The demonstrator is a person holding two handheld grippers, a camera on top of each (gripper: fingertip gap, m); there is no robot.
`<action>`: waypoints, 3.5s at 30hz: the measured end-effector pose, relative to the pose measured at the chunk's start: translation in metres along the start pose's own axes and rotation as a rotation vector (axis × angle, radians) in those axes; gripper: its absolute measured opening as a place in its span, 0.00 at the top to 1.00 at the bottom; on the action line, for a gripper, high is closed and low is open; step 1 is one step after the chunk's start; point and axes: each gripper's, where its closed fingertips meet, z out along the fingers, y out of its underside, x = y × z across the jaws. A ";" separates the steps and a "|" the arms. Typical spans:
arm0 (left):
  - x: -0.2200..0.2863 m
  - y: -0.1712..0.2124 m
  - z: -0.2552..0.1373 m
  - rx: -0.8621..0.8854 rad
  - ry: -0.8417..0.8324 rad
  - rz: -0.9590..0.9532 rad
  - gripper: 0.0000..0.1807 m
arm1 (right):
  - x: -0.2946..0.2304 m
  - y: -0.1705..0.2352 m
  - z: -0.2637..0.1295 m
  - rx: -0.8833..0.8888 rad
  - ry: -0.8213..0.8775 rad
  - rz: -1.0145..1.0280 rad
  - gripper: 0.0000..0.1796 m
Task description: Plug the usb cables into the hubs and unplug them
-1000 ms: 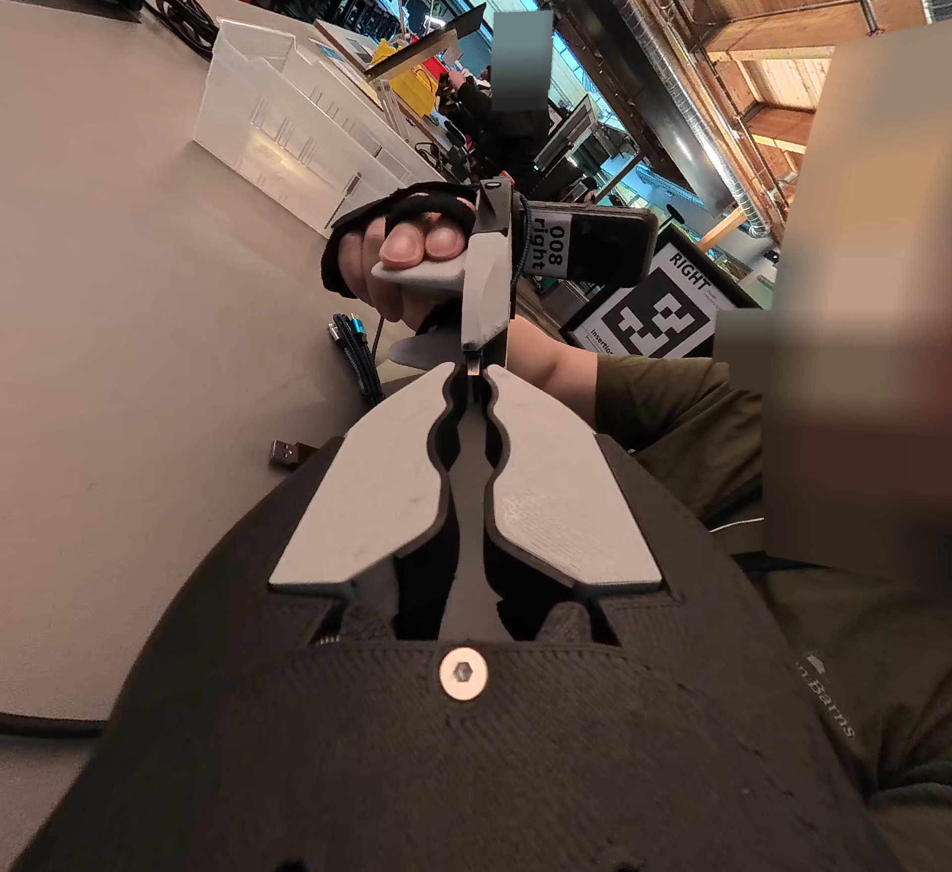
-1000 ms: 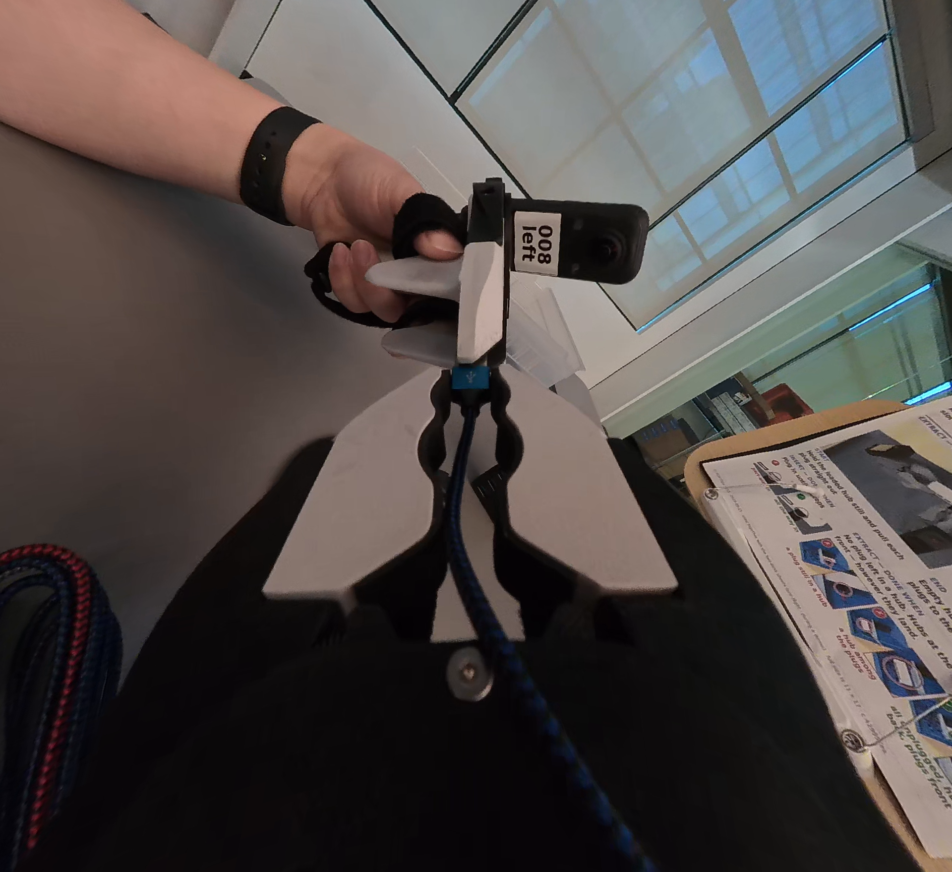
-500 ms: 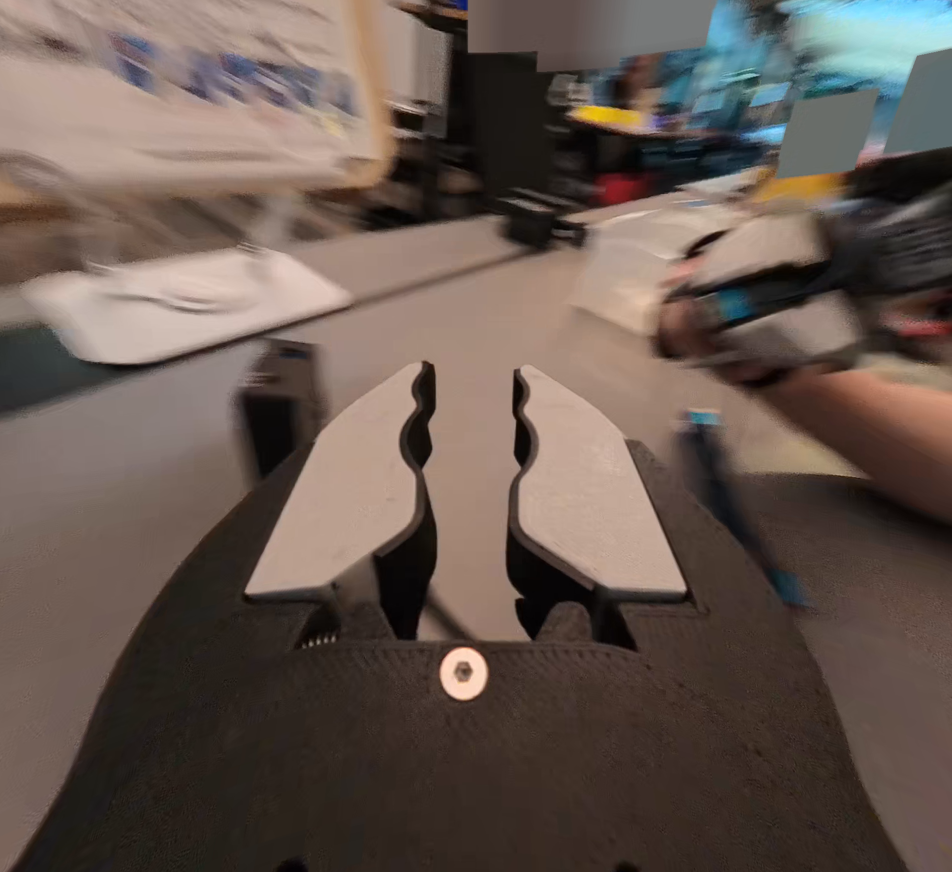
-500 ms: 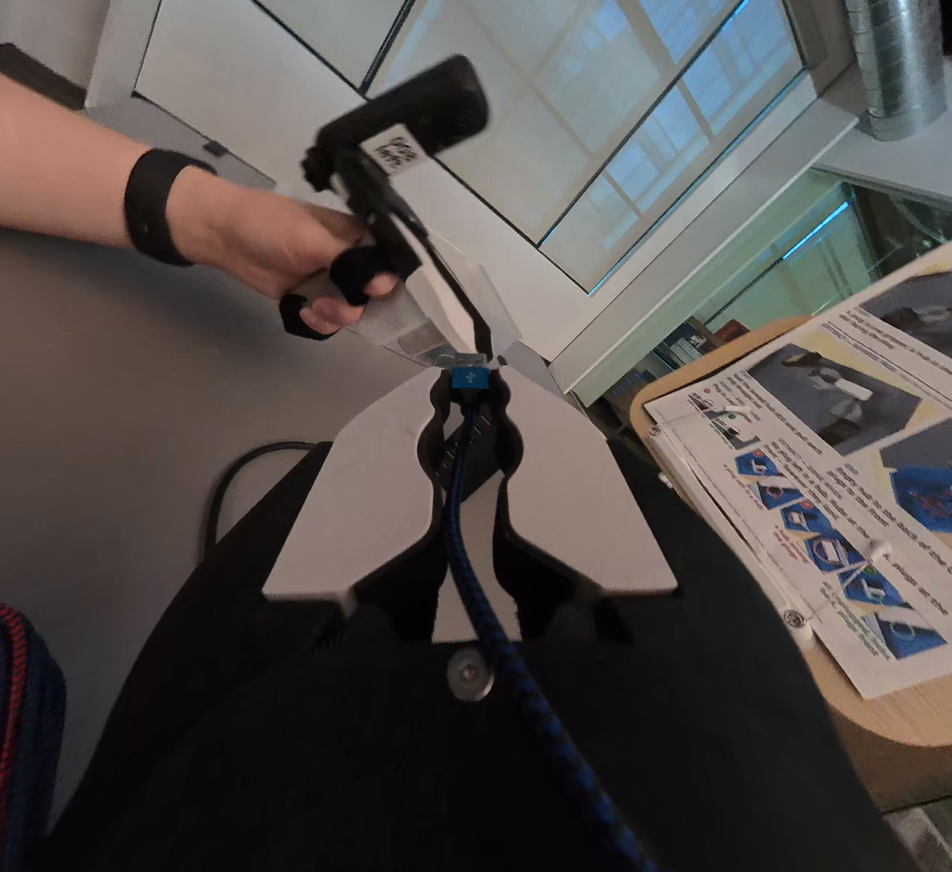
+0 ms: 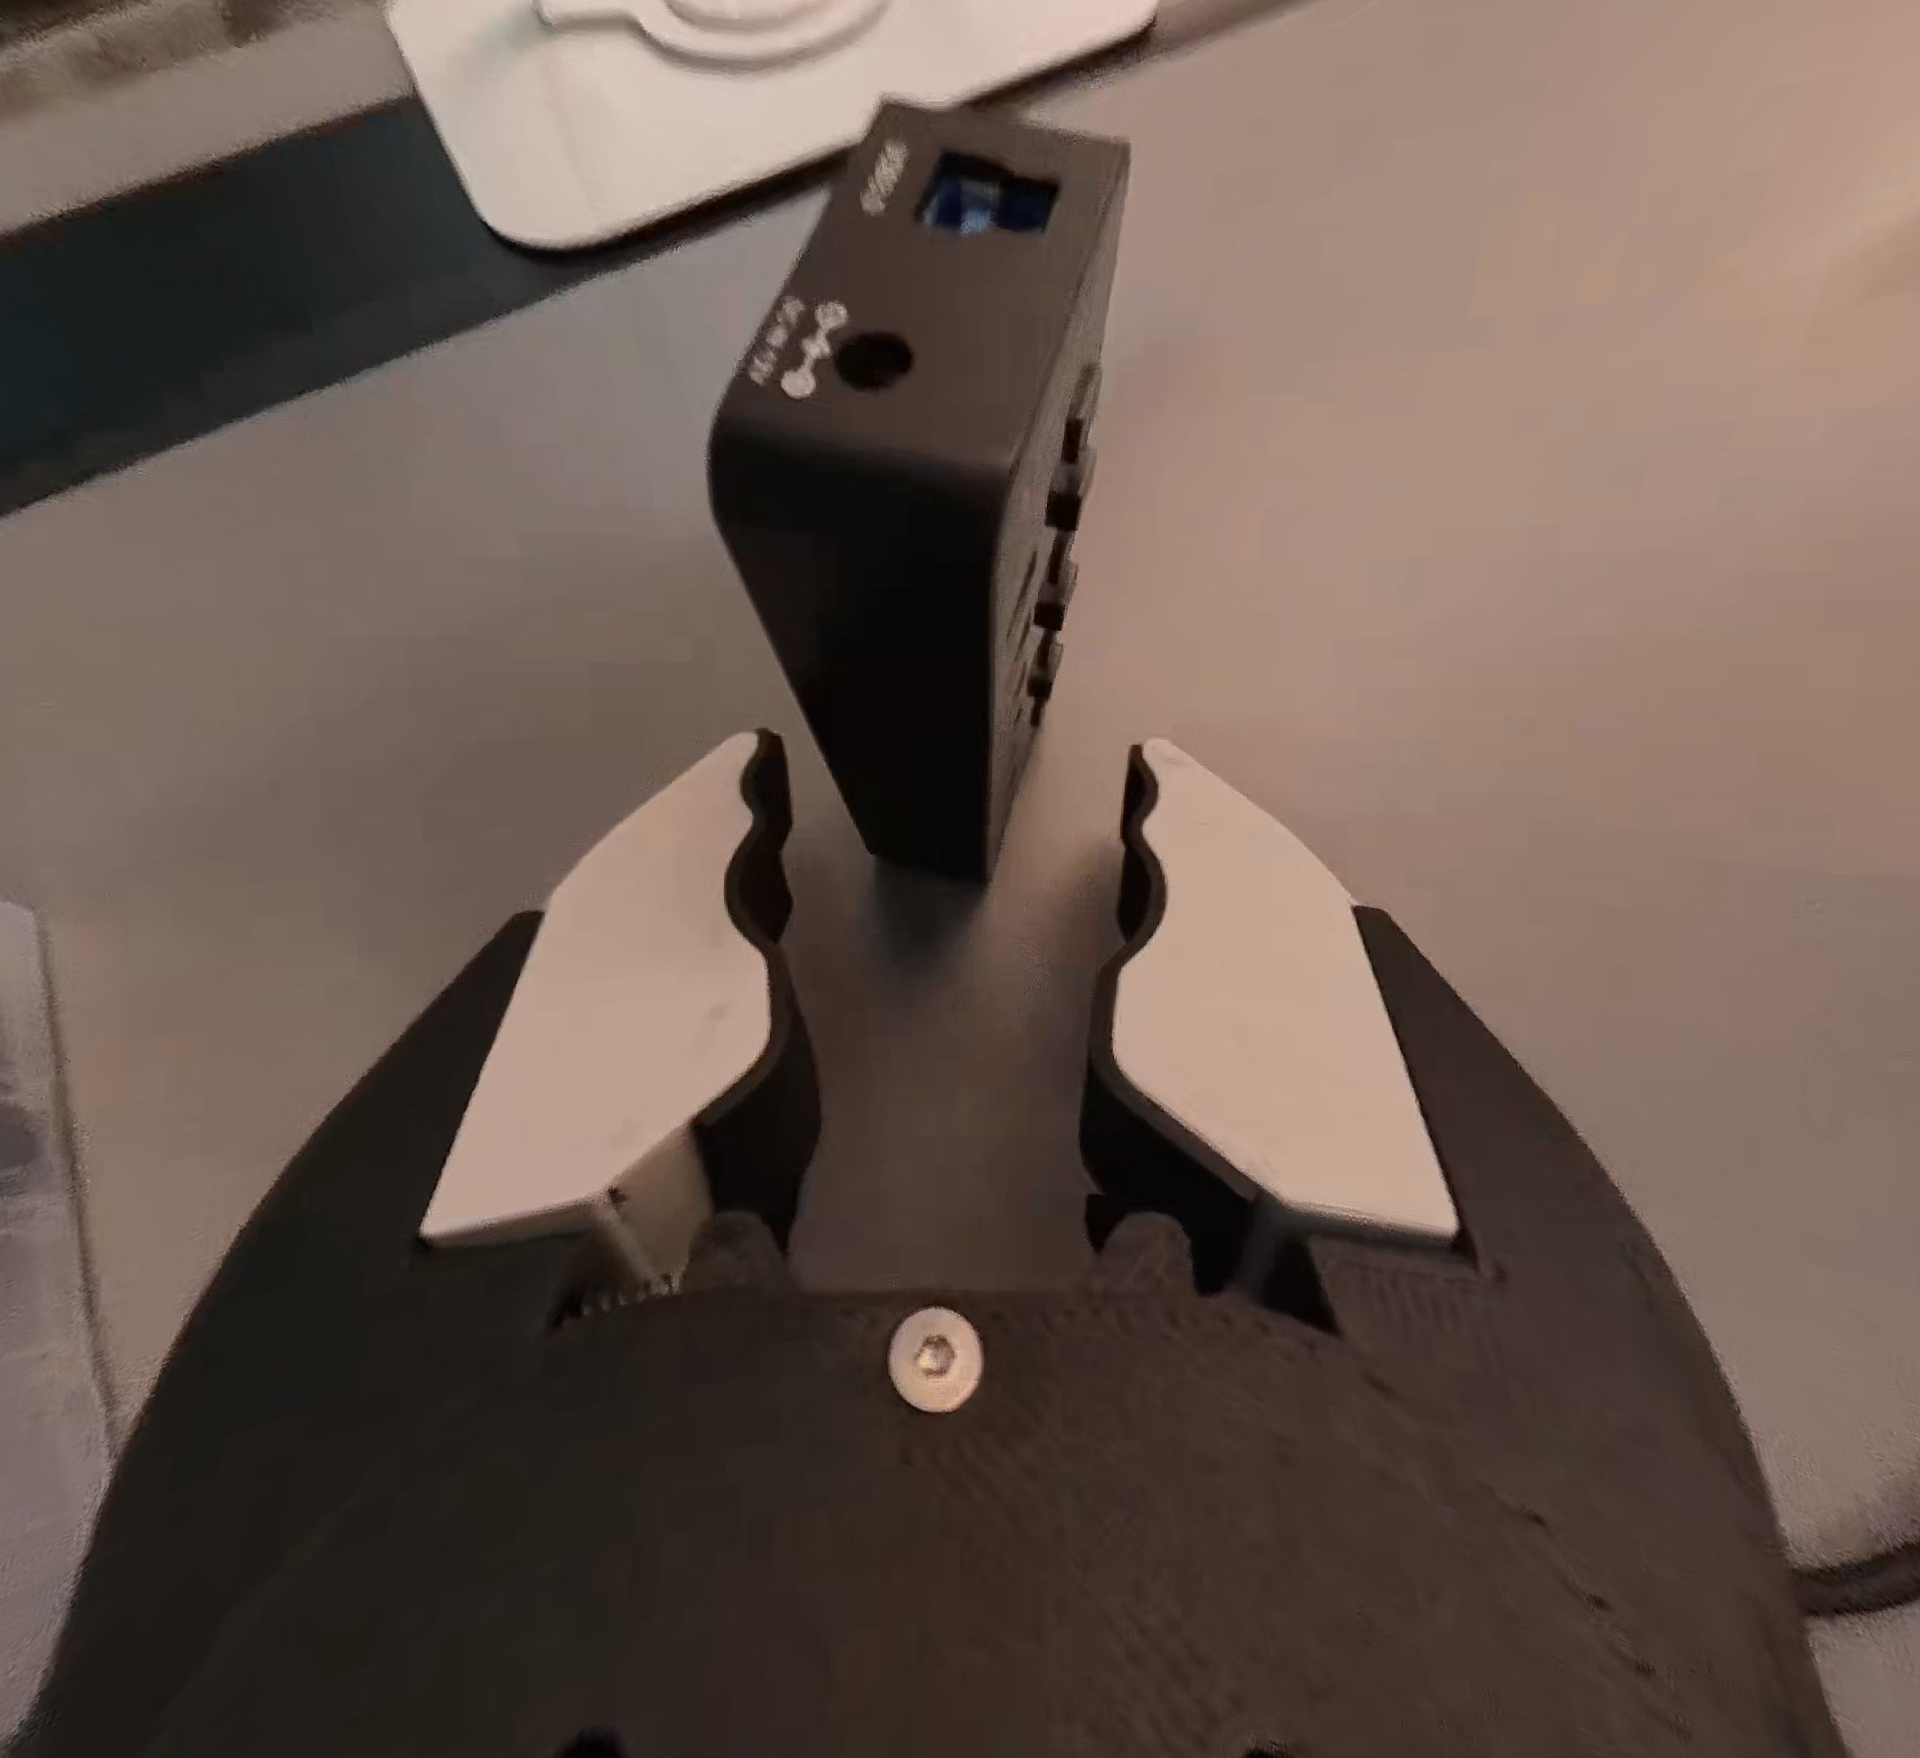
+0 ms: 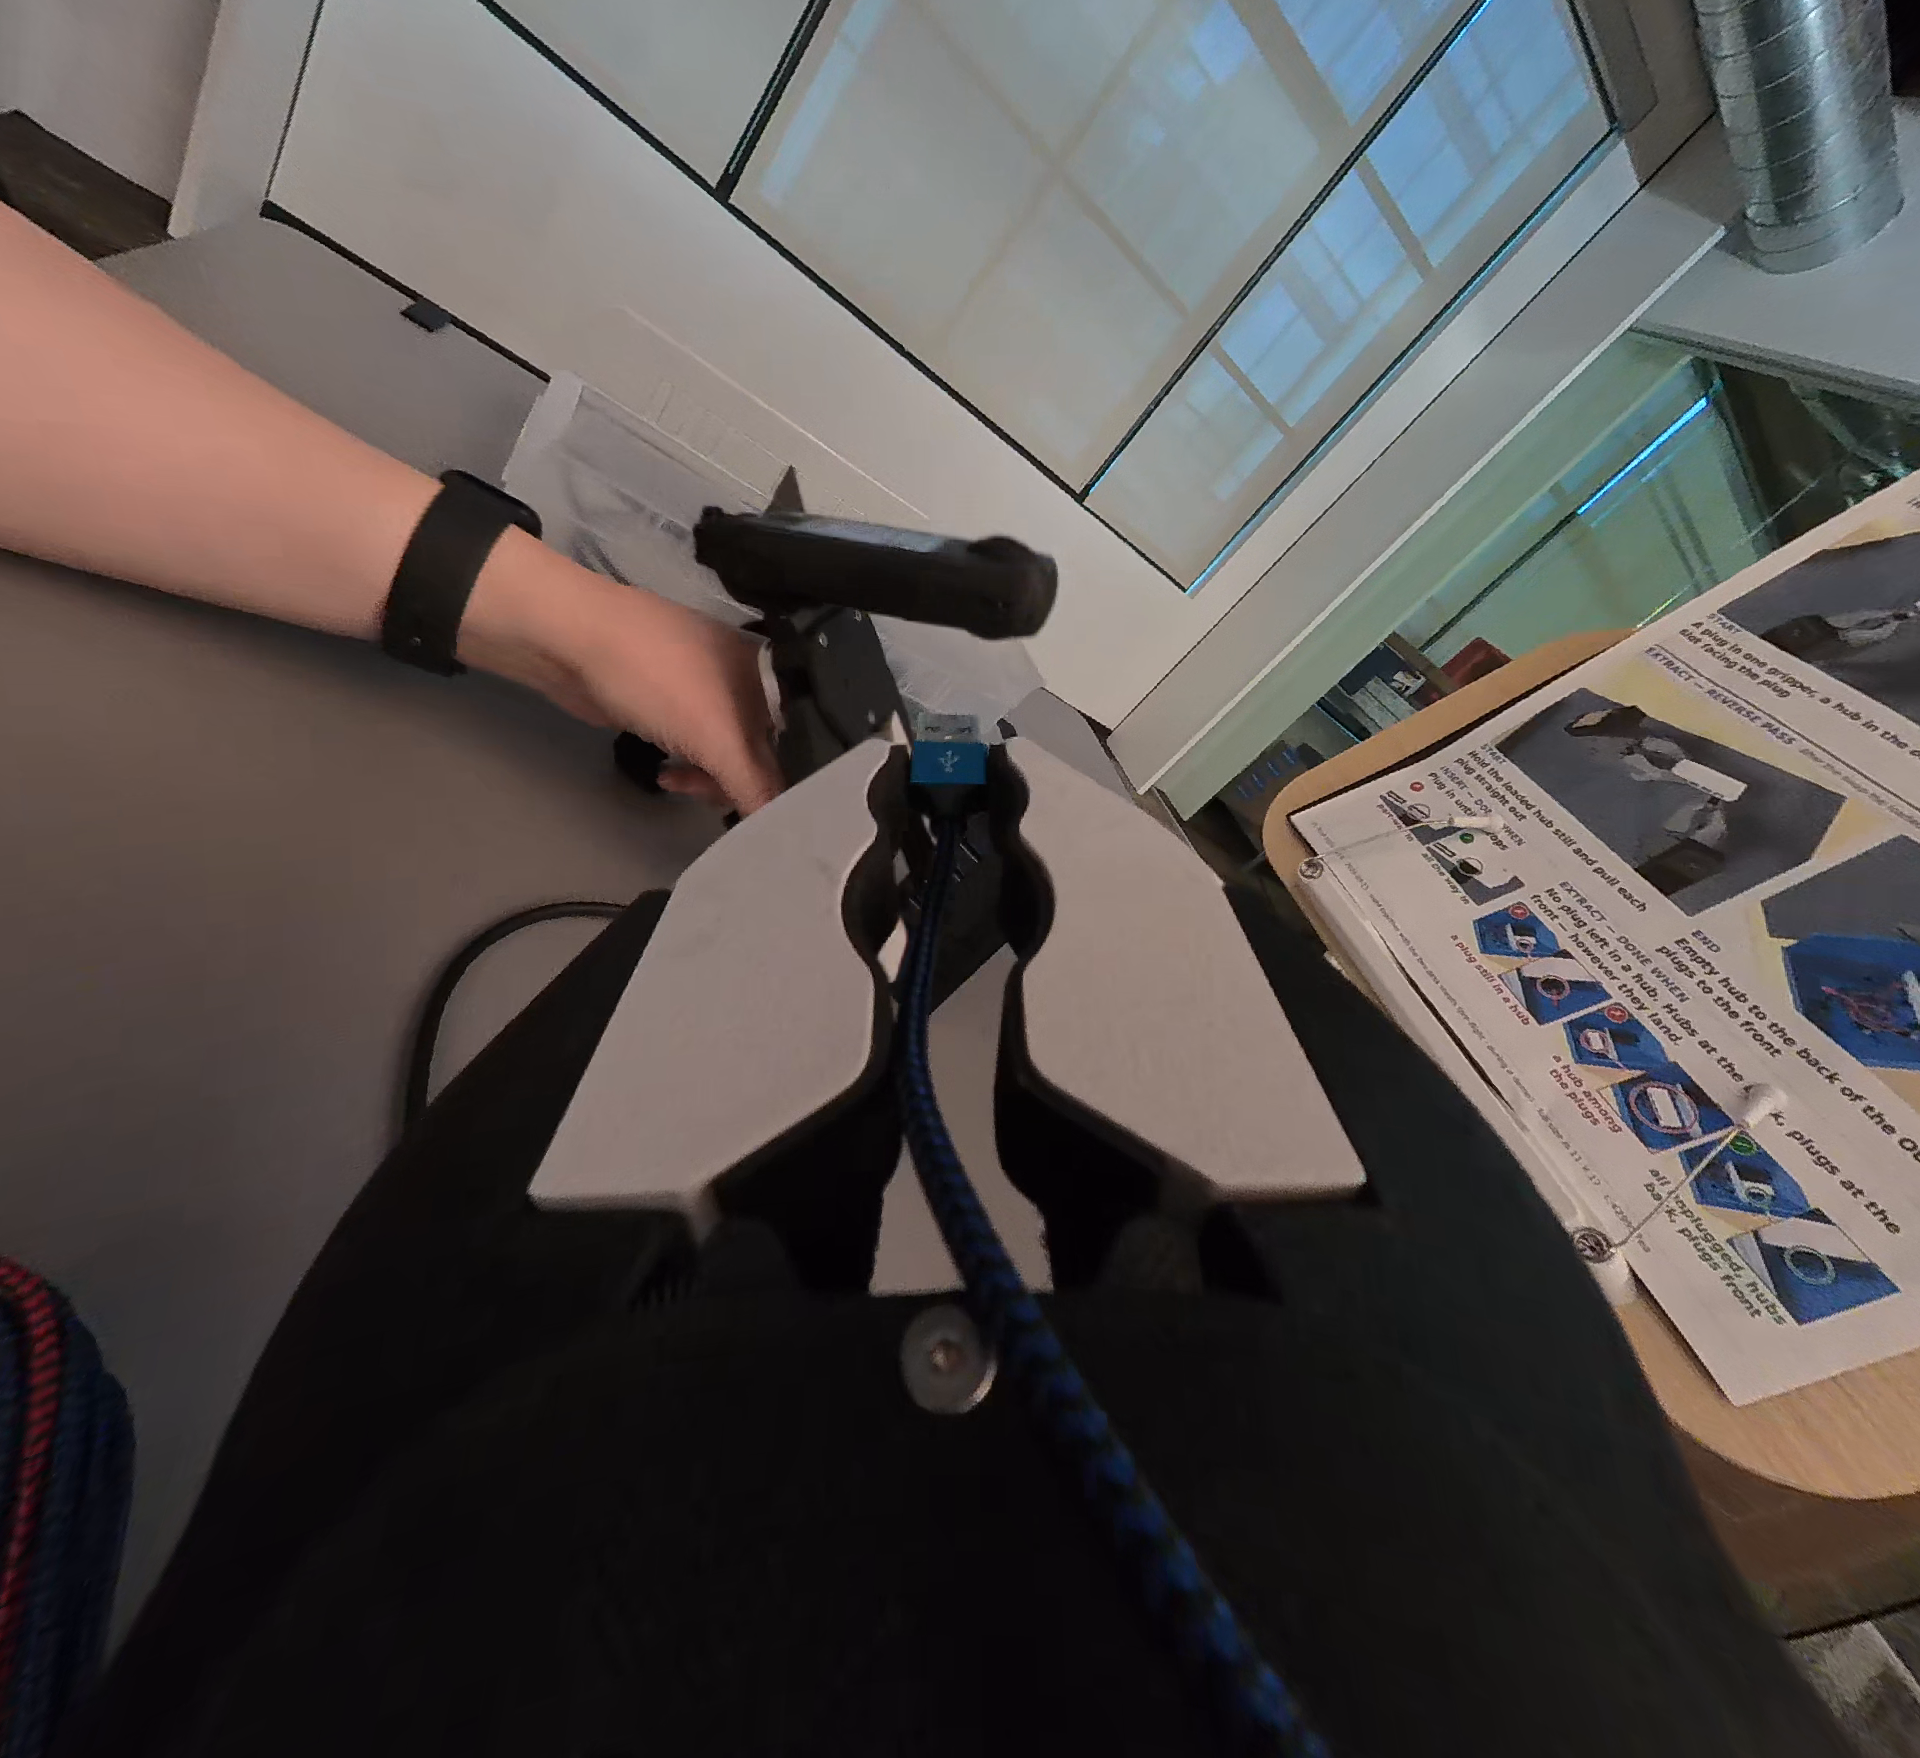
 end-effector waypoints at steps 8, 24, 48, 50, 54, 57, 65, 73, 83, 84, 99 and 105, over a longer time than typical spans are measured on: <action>0.005 0.002 0.016 -0.079 0.170 -0.051 0.84 | 0.005 0.009 -0.002 -0.025 -0.003 0.033 0.92; 0.120 -0.141 -0.063 0.264 0.480 -0.090 0.85 | 0.060 0.008 -0.002 -0.222 0.271 0.392 0.92; 0.171 -0.178 -0.090 0.421 0.386 0.061 0.85 | 0.082 -0.031 -0.028 -0.267 0.356 0.248 0.92; 0.171 -0.177 -0.090 0.412 0.382 0.059 0.85 | 0.082 -0.030 -0.028 -0.272 0.353 0.260 0.92; 0.173 -0.177 -0.091 0.397 0.388 0.046 0.85 | 0.082 -0.031 -0.029 -0.275 0.354 0.268 0.92; 0.170 -0.177 -0.090 0.400 0.302 0.098 0.86 | 0.085 -0.027 -0.030 -0.290 0.390 0.262 0.92; 0.170 -0.184 -0.096 0.483 0.248 0.148 0.86 | 0.087 -0.030 -0.031 -0.214 0.409 0.378 0.92; 0.172 -0.196 -0.117 0.617 0.158 0.272 0.86 | 0.087 -0.051 -0.034 -0.102 0.426 0.325 0.92; 0.175 -0.200 -0.124 0.687 0.089 0.299 0.86 | 0.086 -0.059 -0.035 -0.051 0.491 0.294 0.92; 0.175 -0.201 -0.125 0.692 0.109 0.275 0.86 | 0.087 -0.060 -0.034 -0.051 0.495 0.291 0.92; 0.174 -0.205 -0.134 0.720 0.116 0.227 0.86 | 0.086 -0.071 -0.037 -0.010 0.546 0.174 0.92; 0.180 -0.204 -0.138 0.733 0.165 0.297 0.86 | 0.083 -0.073 -0.039 -0.008 0.495 0.174 0.92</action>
